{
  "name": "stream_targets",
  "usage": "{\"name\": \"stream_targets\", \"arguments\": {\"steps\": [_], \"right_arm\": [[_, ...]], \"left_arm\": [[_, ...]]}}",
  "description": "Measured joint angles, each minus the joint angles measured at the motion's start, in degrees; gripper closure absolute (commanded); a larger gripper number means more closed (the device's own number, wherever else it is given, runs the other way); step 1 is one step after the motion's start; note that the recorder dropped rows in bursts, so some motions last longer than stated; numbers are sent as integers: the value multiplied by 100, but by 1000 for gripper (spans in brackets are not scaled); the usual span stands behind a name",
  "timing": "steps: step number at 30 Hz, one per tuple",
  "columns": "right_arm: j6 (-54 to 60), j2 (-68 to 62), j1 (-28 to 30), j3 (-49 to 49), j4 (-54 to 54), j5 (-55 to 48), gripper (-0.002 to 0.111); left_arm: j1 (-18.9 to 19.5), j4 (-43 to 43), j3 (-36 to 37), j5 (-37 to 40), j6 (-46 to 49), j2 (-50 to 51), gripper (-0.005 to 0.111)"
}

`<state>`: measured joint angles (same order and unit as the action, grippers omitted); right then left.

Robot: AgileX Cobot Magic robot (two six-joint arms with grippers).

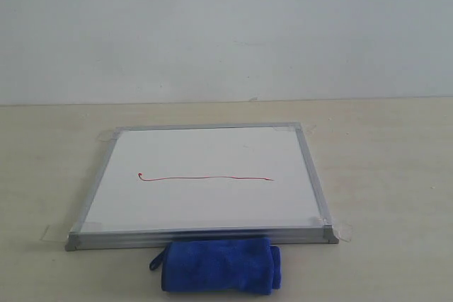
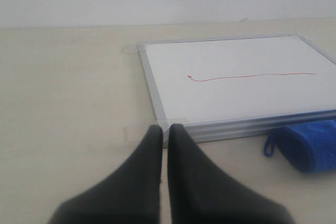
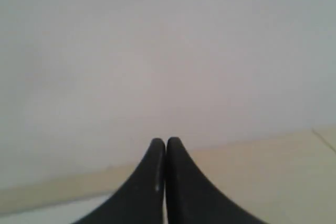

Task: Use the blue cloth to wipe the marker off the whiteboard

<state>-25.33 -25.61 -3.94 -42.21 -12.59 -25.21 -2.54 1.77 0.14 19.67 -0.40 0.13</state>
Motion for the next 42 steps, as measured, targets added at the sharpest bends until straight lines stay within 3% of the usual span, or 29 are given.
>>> {"name": "stream_targets", "arguments": {"steps": [6, 12, 14, 17, 20, 24, 32, 42], "right_arm": [[1074, -1685, 0, -112, 1037, -994, 109], [5510, -3010, -127, -525, 4417, -2771, 107], [6756, -3334, -501, -536, 5089, -3122, 98], [7598, -3828, -1168, -558, 5300, -3117, 75], [7929, -4278, -1763, -558, 5336, -2724, 67], [7910, -4996, -2369, -728, 5336, -2152, 67], [7918, -6321, -3183, -1706, 5153, -2177, 67], [8059, -7300, -3316, -2012, 4866, -1901, 67]], "left_arm": [[0, 0, 0, 0, 0, 0, 103], [0, 0, 0, 0, 0, 0, 103], [0, 0, 0, 0, 0, 0, 103], [0, 0, 0, 0, 0, 0, 103], [0, 0, 0, 0, 0, 0, 103], [0, 0, 0, 0, 0, 0, 103], [0, 0, 0, 0, 0, 0, 103], [0, 0, 0, 0, 0, 0, 103]]}}
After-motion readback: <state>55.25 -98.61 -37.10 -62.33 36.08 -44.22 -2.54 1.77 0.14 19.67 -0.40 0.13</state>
